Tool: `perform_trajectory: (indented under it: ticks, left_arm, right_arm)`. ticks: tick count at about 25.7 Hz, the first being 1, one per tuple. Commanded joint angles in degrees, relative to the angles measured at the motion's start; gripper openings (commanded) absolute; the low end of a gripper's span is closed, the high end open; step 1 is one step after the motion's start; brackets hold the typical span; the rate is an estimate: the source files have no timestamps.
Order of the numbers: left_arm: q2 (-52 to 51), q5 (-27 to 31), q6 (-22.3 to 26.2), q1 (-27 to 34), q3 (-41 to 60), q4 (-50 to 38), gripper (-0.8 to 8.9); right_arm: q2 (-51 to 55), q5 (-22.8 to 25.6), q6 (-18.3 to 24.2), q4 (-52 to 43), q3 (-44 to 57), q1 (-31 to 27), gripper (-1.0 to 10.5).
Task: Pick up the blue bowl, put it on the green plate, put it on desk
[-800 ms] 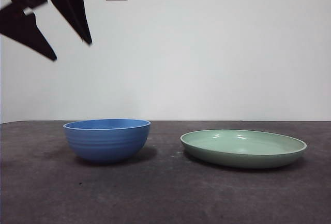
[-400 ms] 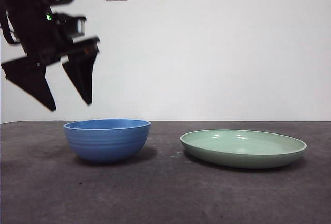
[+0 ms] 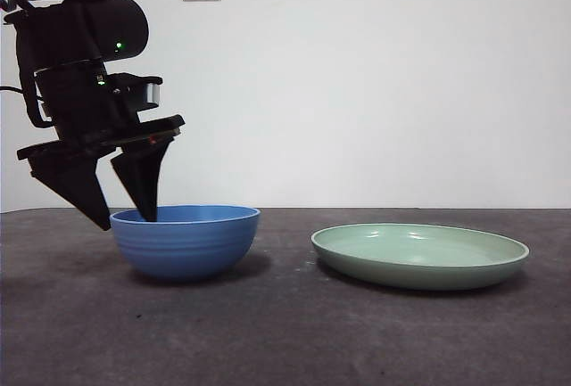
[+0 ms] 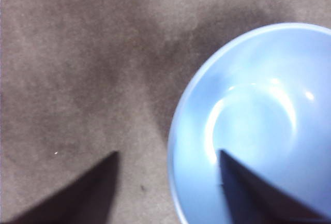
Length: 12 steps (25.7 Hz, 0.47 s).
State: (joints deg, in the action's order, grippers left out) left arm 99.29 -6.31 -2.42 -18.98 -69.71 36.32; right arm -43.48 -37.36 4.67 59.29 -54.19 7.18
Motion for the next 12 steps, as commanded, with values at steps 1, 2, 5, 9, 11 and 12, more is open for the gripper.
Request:
perform_trajectory:
  ticks: [1,2,5,9,11,12]
  left_arm:
    - [0.9,0.1,0.2,-0.3,-1.2,0.1,1.17]
    - [0.9,0.1,0.2,-0.3,-1.2,0.2,0.95]
    - [0.9,0.1,-0.1,-0.3,-1.2,0.3,0.85]
    - [0.9,0.1,-0.2,-0.3,-1.2,0.4,0.72]
    - [0.9,0.1,-0.2,-0.3,-1.2,0.5,0.14]
    - [0.9,0.1,-0.3,-0.3,-1.2,0.5,0.15]
  right_arm:
    - [-0.2,-0.1,-0.1,-0.6,-1.1,0.2,3.6]
    - [-0.2,-0.1,-0.1,-0.6,-1.1,0.2,3.6]
    - [-0.2,-0.1,-0.1,-0.6,-1.1,0.2,3.6]
    - [-0.2,-0.1,-0.2,-0.6,-1.1,0.2,3.6]
    - [-0.2,-0.1,-0.2,-0.6,-1.1,0.2,3.6]
    - [-0.2,-0.1,-0.1,-0.6,-1.1,0.2,3.6]
